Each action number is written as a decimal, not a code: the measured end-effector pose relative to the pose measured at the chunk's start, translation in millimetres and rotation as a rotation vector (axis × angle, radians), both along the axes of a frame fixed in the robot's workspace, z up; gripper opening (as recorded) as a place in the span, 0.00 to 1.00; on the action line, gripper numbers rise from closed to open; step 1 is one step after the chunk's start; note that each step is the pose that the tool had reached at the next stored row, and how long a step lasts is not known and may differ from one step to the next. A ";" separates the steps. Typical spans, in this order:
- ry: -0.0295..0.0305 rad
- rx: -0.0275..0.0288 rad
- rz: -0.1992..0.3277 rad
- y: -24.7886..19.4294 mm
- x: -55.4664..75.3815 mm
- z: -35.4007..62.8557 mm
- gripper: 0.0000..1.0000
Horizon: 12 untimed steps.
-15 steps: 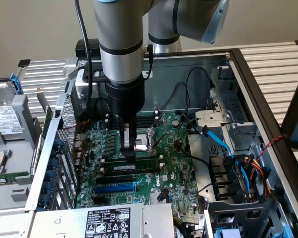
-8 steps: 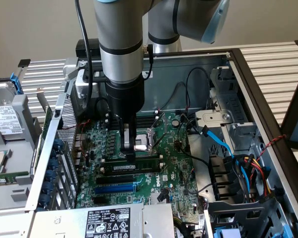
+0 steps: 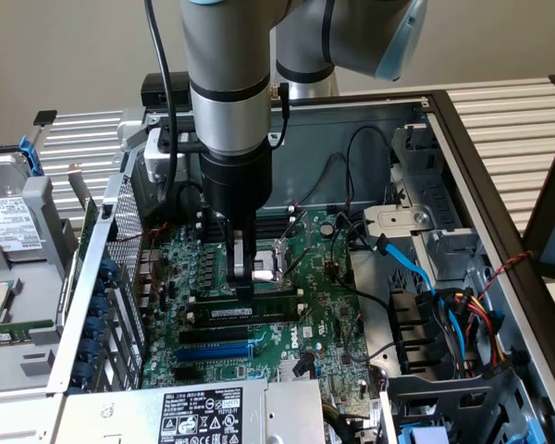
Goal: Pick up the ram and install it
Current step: 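Press down the ram until it locks into place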
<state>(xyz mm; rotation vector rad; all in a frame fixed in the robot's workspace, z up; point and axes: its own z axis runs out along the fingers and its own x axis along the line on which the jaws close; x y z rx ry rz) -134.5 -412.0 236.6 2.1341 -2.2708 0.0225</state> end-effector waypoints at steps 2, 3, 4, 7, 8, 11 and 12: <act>0.0000 0.0000 0.000 0.0 0.0 0.0 0.11; 0.0000 0.0001 0.000 0.0 0.0 0.0 0.11; 0.0000 0.0000 0.000 0.0 0.0 0.0 0.11; 0.0001 0.0001 0.000 0.0 0.0 0.0 0.11; 0.0006 0.0001 0.000 0.1 0.3 0.0 0.11; 0.0066 -0.0003 0.000 0.0 4.5 0.0 0.11; 0.0068 -0.0005 0.000 0.0 4.5 0.0 0.11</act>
